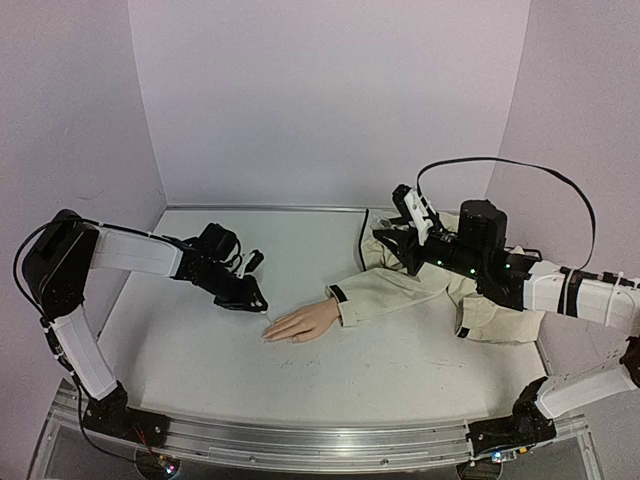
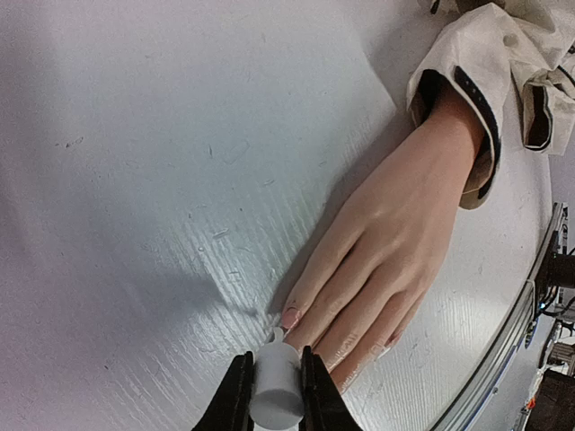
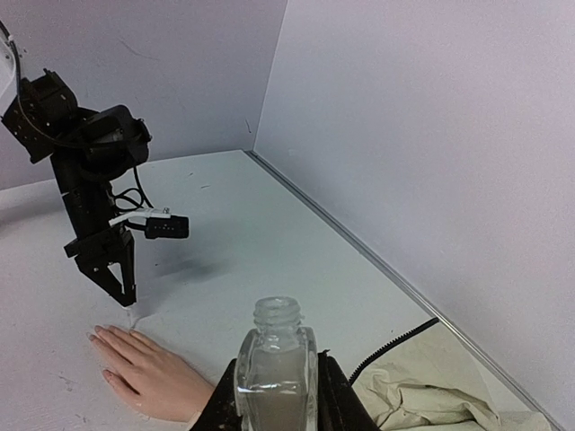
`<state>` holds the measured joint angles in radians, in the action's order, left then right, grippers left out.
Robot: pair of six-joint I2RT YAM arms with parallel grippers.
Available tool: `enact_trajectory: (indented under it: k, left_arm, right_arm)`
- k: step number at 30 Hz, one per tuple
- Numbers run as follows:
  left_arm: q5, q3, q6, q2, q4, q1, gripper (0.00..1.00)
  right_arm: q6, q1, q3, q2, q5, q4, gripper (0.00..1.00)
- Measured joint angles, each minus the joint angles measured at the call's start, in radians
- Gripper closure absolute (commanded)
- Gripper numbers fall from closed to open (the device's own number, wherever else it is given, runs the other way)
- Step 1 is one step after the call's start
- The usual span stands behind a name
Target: Paint the nails
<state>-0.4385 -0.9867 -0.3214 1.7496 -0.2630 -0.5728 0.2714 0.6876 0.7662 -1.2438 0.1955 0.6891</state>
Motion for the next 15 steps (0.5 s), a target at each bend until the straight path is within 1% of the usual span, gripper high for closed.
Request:
enact_trajectory:
  k: [4,15]
  left_arm:
    - [-0.004,-0.003,0.000,-0.027,0.000,0.000,1.00]
    - [-0.016,-0.024,-0.009,-0.005,0.003,0.000,1.00]
  right_arm:
    - [0.000,0.000,0.000,0.000,0.000,0.000,1.00]
    - [0.000,0.000,0.000,0.000,0.002,0.000,1.00]
